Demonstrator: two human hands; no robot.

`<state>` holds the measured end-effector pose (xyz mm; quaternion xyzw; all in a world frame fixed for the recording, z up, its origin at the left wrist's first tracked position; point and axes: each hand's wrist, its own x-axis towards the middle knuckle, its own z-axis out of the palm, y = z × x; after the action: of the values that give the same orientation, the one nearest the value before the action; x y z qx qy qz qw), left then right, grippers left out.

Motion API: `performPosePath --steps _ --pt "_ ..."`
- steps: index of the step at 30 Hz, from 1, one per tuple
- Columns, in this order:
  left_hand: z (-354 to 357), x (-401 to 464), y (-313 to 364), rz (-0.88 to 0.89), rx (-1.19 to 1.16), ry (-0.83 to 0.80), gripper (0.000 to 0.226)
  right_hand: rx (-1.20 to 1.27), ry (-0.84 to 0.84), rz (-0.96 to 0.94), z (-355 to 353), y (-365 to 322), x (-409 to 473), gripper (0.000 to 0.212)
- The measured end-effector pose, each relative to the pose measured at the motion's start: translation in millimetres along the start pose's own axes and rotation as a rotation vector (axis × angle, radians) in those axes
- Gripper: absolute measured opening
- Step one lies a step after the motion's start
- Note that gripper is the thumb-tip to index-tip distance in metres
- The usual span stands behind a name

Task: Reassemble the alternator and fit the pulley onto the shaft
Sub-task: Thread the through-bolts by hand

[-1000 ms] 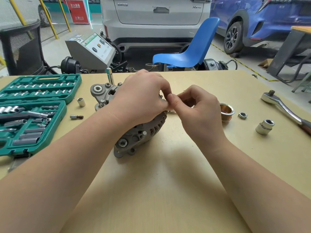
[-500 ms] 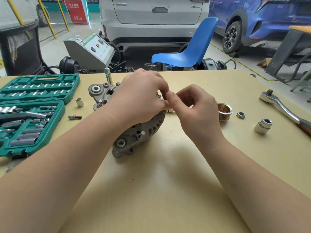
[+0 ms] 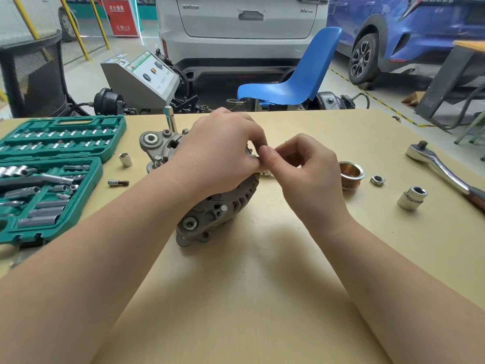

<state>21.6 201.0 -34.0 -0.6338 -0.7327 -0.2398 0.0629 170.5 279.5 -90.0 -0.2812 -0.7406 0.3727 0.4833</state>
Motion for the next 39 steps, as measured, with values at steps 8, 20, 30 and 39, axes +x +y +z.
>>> performPosePath --steps 8,20,30,39 --pt "-0.6 0.0 2.4 -0.002 0.026 -0.039 0.024 -0.062 -0.008 -0.099 -1.3 -0.9 -3.1 0.005" --pt "-2.6 0.2 2.7 -0.007 0.024 -0.053 0.018 -0.078 -0.013 -0.114 -0.5 -0.2 -3.3 0.006" --pt "-1.5 0.5 1.3 -0.025 -0.017 -0.029 0.014 -0.052 0.0 -0.065 -0.4 -3.5 -3.3 0.006" --pt "-1.1 -1.1 2.8 -0.026 0.025 -0.026 0.019 -0.164 0.037 -0.108 1.6 -0.3 -3.6 0.012"
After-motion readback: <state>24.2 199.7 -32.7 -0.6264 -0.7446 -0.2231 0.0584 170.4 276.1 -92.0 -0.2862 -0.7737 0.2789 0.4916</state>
